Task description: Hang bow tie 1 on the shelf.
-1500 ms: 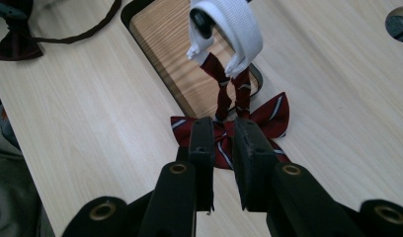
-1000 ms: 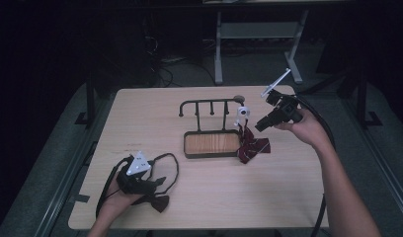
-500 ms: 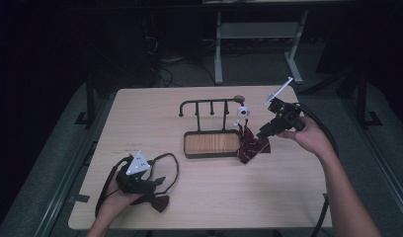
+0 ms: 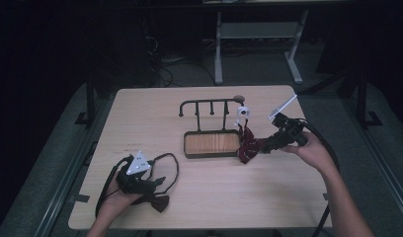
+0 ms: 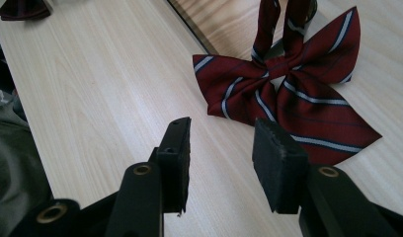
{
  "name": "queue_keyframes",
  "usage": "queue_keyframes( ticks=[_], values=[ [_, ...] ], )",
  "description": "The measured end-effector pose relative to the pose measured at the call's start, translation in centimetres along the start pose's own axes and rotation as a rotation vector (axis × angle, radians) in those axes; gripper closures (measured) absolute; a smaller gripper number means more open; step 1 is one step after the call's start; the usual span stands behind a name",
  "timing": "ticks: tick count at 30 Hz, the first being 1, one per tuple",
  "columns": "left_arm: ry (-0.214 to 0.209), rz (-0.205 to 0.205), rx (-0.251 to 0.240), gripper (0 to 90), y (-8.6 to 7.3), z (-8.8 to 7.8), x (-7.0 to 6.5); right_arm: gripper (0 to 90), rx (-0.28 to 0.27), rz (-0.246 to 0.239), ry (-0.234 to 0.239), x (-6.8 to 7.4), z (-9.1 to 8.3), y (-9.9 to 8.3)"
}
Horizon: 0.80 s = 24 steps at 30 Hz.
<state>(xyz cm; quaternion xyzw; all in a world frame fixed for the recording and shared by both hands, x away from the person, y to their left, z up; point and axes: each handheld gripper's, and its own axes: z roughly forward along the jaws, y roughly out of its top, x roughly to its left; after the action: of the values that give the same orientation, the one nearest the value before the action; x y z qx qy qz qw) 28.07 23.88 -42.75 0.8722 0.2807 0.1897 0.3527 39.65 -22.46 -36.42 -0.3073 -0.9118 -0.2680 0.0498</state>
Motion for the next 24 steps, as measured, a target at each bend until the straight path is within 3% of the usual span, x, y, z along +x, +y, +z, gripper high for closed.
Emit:
queue_keyframes(
  ticks=[6,15,24],
  values=[
    [0.009,0.004,-0.004,30.1,0.1,-0.1,-0.1,56.4,-0.001,0.010,0.002,0.0,0.4,-0.5],
    [0.014,-0.012,0.001,30.1,0.0,-0.1,-0.1,51.5,-0.031,-0.002,-0.013,0.5,0.5,-1.3],
    [0.017,-0.018,0.005,30.1,-0.1,0.0,-0.1,49.9,-0.024,-0.021,-0.019,1.2,1.1,-2.1]
  ],
)
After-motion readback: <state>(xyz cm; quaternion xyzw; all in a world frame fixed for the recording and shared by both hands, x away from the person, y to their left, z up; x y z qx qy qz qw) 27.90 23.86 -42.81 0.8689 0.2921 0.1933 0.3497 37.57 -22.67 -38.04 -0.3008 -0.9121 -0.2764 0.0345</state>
